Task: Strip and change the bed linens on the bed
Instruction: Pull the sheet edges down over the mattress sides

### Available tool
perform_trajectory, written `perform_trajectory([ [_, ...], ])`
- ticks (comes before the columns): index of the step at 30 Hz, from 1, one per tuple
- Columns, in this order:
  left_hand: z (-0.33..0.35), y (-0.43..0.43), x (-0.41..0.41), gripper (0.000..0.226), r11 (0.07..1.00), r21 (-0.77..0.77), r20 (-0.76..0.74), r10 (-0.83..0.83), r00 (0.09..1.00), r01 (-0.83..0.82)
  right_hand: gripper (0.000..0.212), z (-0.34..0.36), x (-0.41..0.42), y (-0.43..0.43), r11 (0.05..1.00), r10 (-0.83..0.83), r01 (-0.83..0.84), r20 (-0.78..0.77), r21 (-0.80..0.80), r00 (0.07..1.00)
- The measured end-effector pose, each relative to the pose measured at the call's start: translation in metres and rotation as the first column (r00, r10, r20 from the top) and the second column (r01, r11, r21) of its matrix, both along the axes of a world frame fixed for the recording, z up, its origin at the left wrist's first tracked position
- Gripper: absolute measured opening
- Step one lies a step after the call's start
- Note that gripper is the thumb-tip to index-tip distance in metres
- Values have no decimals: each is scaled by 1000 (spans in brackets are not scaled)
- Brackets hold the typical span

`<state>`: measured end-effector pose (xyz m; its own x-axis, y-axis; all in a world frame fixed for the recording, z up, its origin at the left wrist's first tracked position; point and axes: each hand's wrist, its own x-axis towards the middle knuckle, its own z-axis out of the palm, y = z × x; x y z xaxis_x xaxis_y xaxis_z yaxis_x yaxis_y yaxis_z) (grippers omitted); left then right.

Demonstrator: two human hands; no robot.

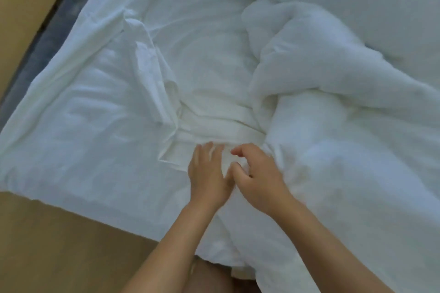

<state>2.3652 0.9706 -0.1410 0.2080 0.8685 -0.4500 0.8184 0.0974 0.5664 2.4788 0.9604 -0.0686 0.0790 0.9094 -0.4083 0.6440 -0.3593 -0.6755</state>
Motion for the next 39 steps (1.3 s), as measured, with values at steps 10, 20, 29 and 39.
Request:
perform_trajectory([
  [10, 101, -86, 54, 56, 911, 335, 274, -338, 901, 240, 43, 33, 86, -183, 765, -633, 518, 294, 383, 716],
  [20, 78, -161, 147, 74, 732, 65, -141, -666, 732, 678, 109, 11, 186, -281, -134, -986, 980, 78, 144, -147],
  [29, 140, -124, 151, 85, 903, -293, 630, -66, 773, 316, 39, 54, 154, -192, 444, -849, 863, -195, 242, 491],
  [39, 235, 89, 79, 19, 972, -117, 465, -130, 876, 206, 24, 125, -20, -15, 837, -346, 385, -168, 390, 923],
])
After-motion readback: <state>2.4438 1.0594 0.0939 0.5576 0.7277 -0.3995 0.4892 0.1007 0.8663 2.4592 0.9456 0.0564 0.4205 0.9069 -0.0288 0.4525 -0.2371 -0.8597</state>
